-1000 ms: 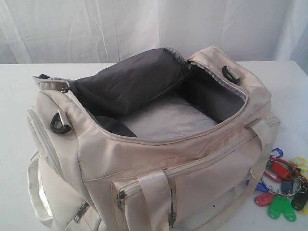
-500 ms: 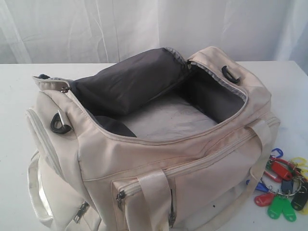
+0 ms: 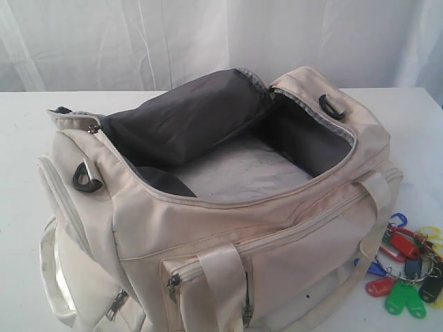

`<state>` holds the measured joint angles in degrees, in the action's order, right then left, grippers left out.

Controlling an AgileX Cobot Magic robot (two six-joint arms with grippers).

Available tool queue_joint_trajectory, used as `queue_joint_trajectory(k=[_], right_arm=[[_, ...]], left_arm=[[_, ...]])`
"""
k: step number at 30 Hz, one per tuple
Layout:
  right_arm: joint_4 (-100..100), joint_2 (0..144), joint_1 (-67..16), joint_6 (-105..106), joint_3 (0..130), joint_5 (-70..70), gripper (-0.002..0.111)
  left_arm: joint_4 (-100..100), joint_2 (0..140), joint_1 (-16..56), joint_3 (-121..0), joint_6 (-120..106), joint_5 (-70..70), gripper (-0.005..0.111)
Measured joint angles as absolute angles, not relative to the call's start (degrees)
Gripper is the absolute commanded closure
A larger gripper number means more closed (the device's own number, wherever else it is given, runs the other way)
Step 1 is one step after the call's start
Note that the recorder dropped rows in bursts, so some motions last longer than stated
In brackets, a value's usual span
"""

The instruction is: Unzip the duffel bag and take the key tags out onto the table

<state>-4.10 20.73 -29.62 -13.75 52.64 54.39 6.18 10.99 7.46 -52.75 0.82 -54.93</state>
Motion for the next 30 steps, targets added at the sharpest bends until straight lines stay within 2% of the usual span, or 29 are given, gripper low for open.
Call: queue_joint_trajectory(k=[13,19,27,30], right_arm=[[-4.1,20.7,-29.6,-13.7,52.6,54.4,0.108],[-4.2,20.7,-29.6,-13.7,52.6,54.4,0.108],[-4.3,20.7,-29.6,-13.7,52.6,54.4,0.108],[-4.3,20.7,-29.6,-13.7,52.6,54.4,0.108]], left_arm=[[6.2,10.6,7.1,-52.7,0.8,-54.9,0.107],[6.0,5.8,-3.0,-52.7,0.8,-54.8,0.107],[4.7,1.7,-4.2,-52.6,-1.4,-54.5,0.107],[4.7,1.7,-4.2,-50.0,-2.7,-49.5,0.107]])
